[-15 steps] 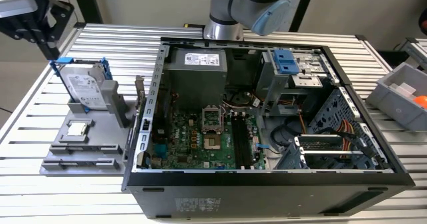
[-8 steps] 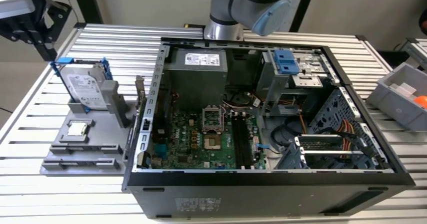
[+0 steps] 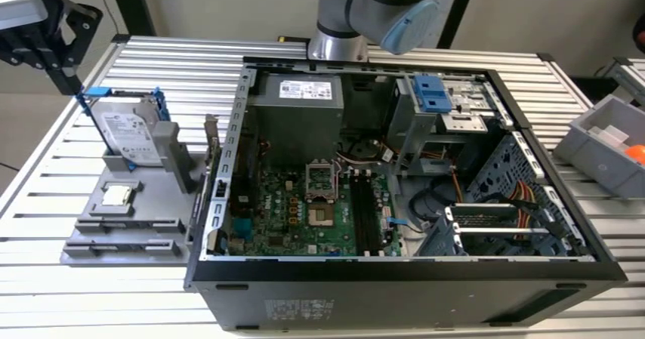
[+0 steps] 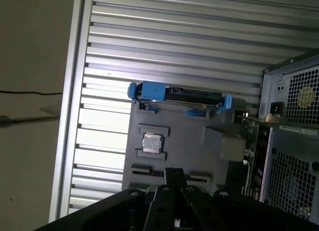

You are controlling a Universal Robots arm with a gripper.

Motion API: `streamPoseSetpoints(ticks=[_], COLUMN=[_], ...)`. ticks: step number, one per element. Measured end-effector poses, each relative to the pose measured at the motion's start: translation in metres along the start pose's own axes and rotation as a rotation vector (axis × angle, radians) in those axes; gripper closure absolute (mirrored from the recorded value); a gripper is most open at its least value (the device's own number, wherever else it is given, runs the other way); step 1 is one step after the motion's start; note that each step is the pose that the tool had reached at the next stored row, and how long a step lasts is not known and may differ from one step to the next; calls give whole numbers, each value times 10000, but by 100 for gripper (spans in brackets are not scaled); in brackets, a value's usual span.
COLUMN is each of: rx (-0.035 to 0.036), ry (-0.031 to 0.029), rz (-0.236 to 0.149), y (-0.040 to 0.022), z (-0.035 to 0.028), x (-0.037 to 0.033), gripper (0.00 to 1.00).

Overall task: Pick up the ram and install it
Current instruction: 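Pick up the ram and move it above insertion slot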

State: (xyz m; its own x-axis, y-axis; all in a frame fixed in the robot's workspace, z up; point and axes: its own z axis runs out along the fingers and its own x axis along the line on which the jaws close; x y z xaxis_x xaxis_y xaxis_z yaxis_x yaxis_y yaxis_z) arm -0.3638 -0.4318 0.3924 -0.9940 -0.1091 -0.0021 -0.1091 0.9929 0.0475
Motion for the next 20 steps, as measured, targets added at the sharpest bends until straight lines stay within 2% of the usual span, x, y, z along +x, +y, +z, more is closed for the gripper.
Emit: streamPoseSetpoints(ticks=[20], rx=[-2], ry=[26], rz=[-562], y=[-74], z=[-3], x=[69], gripper=[100])
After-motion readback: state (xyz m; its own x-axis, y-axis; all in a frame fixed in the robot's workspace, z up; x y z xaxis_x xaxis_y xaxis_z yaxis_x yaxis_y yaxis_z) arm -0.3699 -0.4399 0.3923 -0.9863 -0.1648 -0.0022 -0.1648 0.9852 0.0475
